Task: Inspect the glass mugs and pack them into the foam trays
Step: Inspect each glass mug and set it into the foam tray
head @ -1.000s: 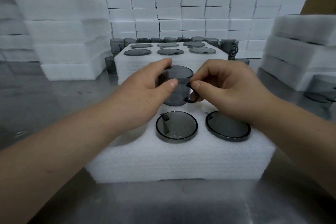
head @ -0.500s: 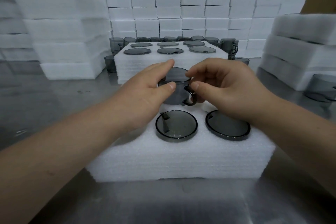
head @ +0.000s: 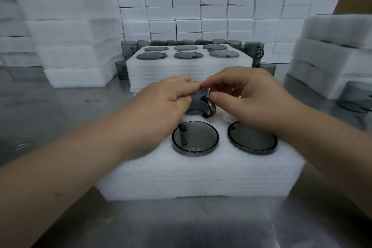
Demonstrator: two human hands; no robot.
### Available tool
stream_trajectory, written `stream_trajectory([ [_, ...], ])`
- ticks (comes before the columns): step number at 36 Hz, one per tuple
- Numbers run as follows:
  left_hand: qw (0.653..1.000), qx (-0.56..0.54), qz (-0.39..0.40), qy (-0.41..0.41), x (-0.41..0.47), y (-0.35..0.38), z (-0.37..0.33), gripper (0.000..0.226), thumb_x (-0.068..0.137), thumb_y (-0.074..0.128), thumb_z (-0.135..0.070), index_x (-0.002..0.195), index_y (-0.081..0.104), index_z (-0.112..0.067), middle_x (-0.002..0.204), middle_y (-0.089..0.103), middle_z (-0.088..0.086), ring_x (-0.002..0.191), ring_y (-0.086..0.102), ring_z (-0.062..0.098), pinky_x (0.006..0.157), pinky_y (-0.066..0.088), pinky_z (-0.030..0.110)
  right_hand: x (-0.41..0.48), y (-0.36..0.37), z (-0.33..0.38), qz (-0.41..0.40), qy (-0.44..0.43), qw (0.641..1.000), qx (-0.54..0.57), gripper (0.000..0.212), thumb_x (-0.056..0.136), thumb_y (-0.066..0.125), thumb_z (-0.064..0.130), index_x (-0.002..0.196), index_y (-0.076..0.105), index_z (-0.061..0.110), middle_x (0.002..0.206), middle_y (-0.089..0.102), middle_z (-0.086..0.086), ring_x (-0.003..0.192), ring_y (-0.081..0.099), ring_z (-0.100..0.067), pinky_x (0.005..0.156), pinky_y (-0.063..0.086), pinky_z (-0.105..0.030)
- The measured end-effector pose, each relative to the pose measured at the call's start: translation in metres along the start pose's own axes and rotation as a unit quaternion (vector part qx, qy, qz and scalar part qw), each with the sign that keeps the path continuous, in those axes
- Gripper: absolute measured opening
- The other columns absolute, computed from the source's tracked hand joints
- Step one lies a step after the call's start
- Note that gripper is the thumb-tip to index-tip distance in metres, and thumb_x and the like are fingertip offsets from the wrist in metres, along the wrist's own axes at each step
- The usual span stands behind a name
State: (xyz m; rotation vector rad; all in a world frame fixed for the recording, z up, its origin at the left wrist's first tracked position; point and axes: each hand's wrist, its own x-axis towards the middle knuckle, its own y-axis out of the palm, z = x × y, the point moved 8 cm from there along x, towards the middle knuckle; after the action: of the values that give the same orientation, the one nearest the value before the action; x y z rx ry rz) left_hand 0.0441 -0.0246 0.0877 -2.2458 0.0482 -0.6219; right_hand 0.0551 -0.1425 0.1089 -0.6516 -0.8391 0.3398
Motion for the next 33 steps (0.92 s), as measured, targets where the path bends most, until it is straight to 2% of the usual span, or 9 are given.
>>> stream_trajectory([
  [2, 1.0, 0.012, -0.001, -0.002, -0.001, 0.0, -0.001, 0.067, 0.093, 0.048, -0.014, 0.077, 0.043, -0.079, 0.137, 0.042, -0.022, 0.131, 0.032, -0.002, 0.111, 0.017, 0.022, 0.001, -0.001, 0.001, -0.005, -0.007, 1.0, -0.015, 0.03, 0.084, 0.064, 0.015, 0.086, 0.057, 0.044, 0.085, 0.06, 0.016, 0.082, 0.057, -0.002, 0.077, 0.048, -0.025],
  [6, 0.998, 0.046, 0.044, -0.001, -0.002, 0.006, -0.001, 0.037, 0.089, 0.043, -0.028, 0.109, 0.049, -0.059, 0.128, 0.035, -0.036, 0.129, 0.029, -0.008, 0.1, 0.018, 0.007, 0.001, -0.002, -0.001, -0.009, 0.013, 0.999, -0.031, 0.02, 0.082, 0.059, 0.028, 0.101, 0.063, 0.033, 0.097, 0.057, 0.021, 0.097, 0.053, 0.002, 0.087, 0.047, -0.023],
  [9, 0.995, 0.071, 0.072, 0.014, -0.003, 0.01, -0.006, 0.04, 0.087, 0.035, -0.038, 0.119, 0.055, -0.049, 0.126, 0.043, -0.037, 0.12, 0.035, -0.011, 0.092, 0.024, 0.002, 0.001, 0.001, -0.006, 0.013, 0.028, 0.999, -0.042, 0.031, 0.079, 0.053, 0.036, 0.108, 0.065, 0.031, 0.092, 0.052, 0.036, 0.091, 0.047, 0.023, 0.079, 0.036, 0.001],
  [11, 0.994, 0.071, 0.078, 0.007, -0.003, 0.01, -0.007, 0.043, 0.083, 0.03, -0.043, 0.117, 0.055, -0.05, 0.134, 0.039, -0.035, 0.125, 0.036, -0.008, 0.101, 0.029, 0.013, 0.0, 0.001, -0.008, 0.023, 0.03, 0.998, -0.048, 0.024, 0.084, 0.055, 0.028, 0.104, 0.067, 0.033, 0.086, 0.051, 0.039, 0.082, 0.042, 0.032, 0.073, 0.03, 0.007],
  [14, 0.993, 0.069, 0.09, -0.012, -0.005, 0.012, -0.004, 0.028, 0.087, 0.034, -0.042, 0.105, 0.047, -0.06, 0.147, 0.03, -0.023, 0.136, 0.027, -0.001, 0.114, 0.022, 0.028, 0.0, 0.003, -0.008, 0.038, 0.037, 0.997, -0.057, 0.024, 0.085, 0.054, 0.024, 0.086, 0.061, 0.047, 0.08, 0.053, 0.039, 0.081, 0.046, 0.027, 0.073, 0.032, 0.005],
  [18, 0.993, 0.064, 0.094, -0.028, -0.006, 0.011, -0.001, 0.034, 0.078, 0.035, -0.042, 0.102, 0.046, -0.064, 0.148, 0.028, -0.022, 0.135, 0.025, -0.003, 0.105, 0.021, 0.017, 0.001, 0.007, -0.005, 0.061, 0.046, 0.994, -0.074, 0.025, 0.082, 0.051, 0.028, 0.074, 0.057, 0.051, 0.067, 0.052, 0.047, 0.08, 0.055, 0.002, 0.066, 0.037, -0.002],
  [22, 0.991, 0.084, 0.102, -0.036, -0.006, 0.013, 0.003, 0.044, 0.074, 0.031, -0.046, 0.111, 0.053, -0.055, 0.149, 0.025, -0.023, 0.132, 0.021, -0.01, 0.09, 0.016, 0.002, 0.001, 0.01, -0.006, 0.077, 0.052, 0.993, -0.079, 0.025, 0.084, 0.052, 0.028, 0.072, 0.059, 0.049, 0.065, 0.052, 0.047, 0.084, 0.052, 0.007, 0.064, 0.037, -0.002],
  [28, 0.979, 0.126, 0.152, -0.048, -0.007, 0.019, 0.007, 0.044, 0.082, 0.029, -0.049, 0.122, 0.049, -0.052, 0.152, 0.021, -0.019, 0.138, 0.019, -0.001, 0.107, 0.016, 0.02, 0.0, 0.011, -0.009, 0.082, 0.075, 0.989, -0.1, 0.019, 0.084, 0.051, 0.033, 0.086, 0.07, 0.036, 0.08, 0.067, 0.018, 0.079, 0.059, -0.006, 0.072, 0.044, -0.021],
  [33, 0.966, 0.149, 0.209, -0.043, -0.009, 0.026, 0.002, 0.066, 0.077, 0.018, -0.057, 0.13, 0.048, -0.032, 0.149, 0.029, -0.013, 0.139, 0.01, -0.004, 0.111, 0.013, 0.021, 0.002, 0.015, -0.009, 0.103, 0.064, 0.986, -0.113, 0.02, 0.085, 0.052, 0.031, 0.094, 0.07, 0.033, 0.076, 0.059, 0.025, 0.084, 0.052, 0.003, 0.071, 0.036, -0.006],
])
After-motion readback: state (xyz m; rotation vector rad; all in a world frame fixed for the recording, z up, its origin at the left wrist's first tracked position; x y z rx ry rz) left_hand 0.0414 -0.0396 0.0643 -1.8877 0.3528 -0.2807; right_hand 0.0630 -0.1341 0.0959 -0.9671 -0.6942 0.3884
